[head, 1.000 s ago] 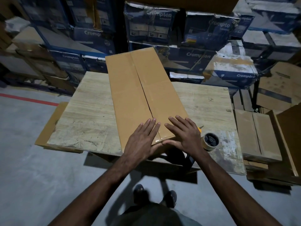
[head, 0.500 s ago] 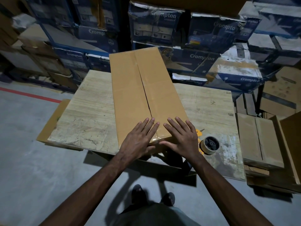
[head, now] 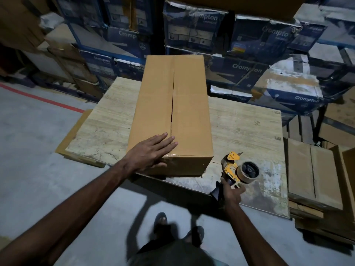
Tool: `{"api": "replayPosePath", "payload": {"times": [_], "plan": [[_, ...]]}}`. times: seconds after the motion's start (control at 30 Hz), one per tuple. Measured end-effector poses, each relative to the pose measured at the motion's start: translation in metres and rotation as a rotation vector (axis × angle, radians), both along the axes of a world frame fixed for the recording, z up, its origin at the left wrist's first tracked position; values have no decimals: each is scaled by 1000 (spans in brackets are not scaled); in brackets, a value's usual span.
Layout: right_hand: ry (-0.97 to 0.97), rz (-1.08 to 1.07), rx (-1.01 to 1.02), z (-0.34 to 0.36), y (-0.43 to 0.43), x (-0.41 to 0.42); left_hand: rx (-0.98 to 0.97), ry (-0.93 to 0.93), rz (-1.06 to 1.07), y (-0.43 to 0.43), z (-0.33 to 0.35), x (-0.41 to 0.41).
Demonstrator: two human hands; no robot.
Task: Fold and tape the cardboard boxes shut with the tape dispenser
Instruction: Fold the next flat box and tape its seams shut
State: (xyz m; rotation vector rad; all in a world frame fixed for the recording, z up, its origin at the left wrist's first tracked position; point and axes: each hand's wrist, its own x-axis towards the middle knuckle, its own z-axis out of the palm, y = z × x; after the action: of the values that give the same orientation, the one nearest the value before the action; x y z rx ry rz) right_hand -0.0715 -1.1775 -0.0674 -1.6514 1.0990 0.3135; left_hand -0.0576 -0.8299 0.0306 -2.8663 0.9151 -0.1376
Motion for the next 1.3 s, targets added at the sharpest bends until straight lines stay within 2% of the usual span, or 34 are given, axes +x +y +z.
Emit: {"api": "replayPosePath", "payload": {"times": [0.17,0.3,0.5,0.57,0.63,0.7,0.77,0.8,0.93,1.1,1.17,1.3], "plan": [[-38,-63,274,-31,3,28,55,71,7,37,14,13],[-114,-191,517,-38,-5,42,-28,137,268,27,14,4],[-235,-204,680,24,-11,35,-120,170,541,4,12,-18],[-298,-135,689,56,-6,33,-319,272,589,-3,22,-21],[-363,-61,716,96,5,31,-724,351,664,-11,39,-26],[-463,8,727,135,17,28,-1097,311,799,-22,55,-33],[-557,109,681,170,31,22,-1291,328,961,-30,72,-38],[-592,178,645,186,40,17,-1383,403,1004,-32,80,-39],[-681,425,420,220,71,-9,-1711,822,986,-33,112,-38],[-776,745,-7,219,106,-43,-1973,1160,982,-6,126,-40],[-804,837,-77,213,117,-52,-2046,1204,1016,7,123,-45],[-793,916,-101,205,131,-58,-2203,1087,1105,24,106,-59]]}}
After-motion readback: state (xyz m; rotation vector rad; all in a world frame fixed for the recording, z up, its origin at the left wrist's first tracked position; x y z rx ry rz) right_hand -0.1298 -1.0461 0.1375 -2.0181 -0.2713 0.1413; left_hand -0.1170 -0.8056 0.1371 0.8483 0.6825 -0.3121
